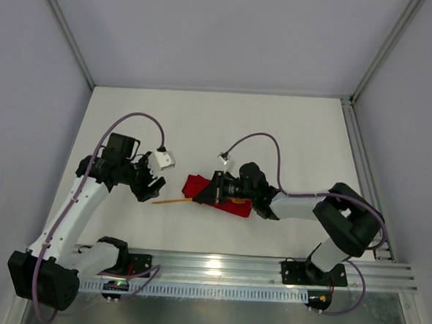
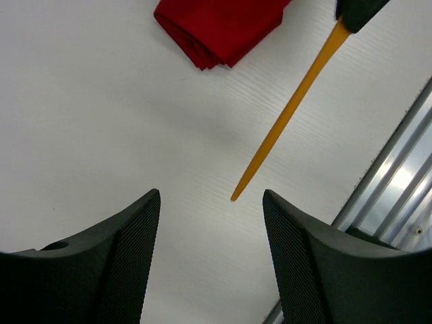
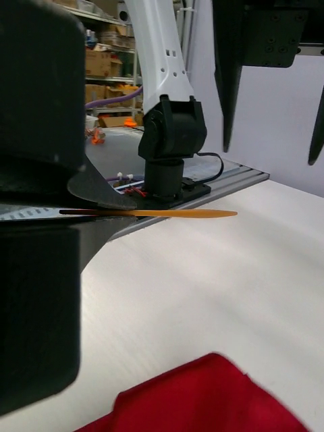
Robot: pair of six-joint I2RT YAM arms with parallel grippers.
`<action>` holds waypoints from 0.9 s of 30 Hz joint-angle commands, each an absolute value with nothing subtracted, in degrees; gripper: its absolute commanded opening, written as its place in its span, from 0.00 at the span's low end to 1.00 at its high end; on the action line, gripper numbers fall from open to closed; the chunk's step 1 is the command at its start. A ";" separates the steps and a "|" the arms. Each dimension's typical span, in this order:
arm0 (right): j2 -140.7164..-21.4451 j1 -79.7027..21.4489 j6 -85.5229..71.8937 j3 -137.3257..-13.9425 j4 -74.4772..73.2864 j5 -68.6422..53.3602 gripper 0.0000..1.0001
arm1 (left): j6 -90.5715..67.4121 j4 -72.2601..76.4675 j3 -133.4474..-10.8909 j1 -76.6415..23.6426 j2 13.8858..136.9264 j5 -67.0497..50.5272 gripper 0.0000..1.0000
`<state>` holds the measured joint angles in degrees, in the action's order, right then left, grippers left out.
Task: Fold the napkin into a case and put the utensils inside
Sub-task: Stuff the smaller rectangle-folded napkin.
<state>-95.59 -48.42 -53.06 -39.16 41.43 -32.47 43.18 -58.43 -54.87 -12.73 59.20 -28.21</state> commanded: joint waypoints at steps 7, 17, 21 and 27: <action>-65.28 -38.52 -52.21 -16.81 30.89 -19.79 0.03 | 22.77 -42.54 -57.21 -13.62 68.88 -20.66 0.40; -35.60 -32.08 -51.06 -7.57 7.56 -12.57 0.03 | 18.11 -37.18 -61.61 -26.18 83.48 -15.82 0.32; -35.33 -32.08 -52.47 -5.80 8.88 -13.27 0.03 | 16.97 -35.86 -62.31 -28.12 87.35 -16.87 0.33; -34.27 -31.99 -52.64 -4.75 7.20 -13.80 0.03 | 16.08 -34.46 -62.67 -28.47 90.00 -17.84 0.32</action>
<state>-34.85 -32.21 -51.51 -5.28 7.38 -13.87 17.72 -37.39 -60.73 -28.12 89.67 -16.95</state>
